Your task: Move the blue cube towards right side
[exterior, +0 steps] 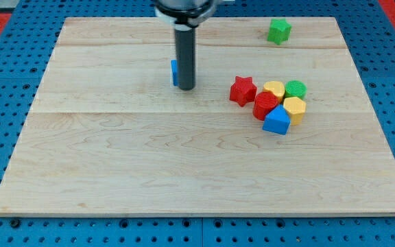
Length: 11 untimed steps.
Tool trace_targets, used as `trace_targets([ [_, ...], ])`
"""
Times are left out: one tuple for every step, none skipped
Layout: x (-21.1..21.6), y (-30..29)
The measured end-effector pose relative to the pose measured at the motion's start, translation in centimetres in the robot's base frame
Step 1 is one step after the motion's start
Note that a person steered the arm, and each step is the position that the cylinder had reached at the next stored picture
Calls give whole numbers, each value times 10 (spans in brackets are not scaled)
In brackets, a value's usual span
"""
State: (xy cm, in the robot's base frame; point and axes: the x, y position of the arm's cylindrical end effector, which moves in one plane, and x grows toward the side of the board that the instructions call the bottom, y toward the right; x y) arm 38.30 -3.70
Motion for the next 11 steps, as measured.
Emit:
trace_targets([
  [6, -24],
  [-9, -45],
  [-34, 7],
  [-42, 59],
  [-49, 60],
  [-56, 63],
  [-56, 0],
  [-83, -12],
  [-84, 35],
  [-77, 80],
  [-71, 89],
])
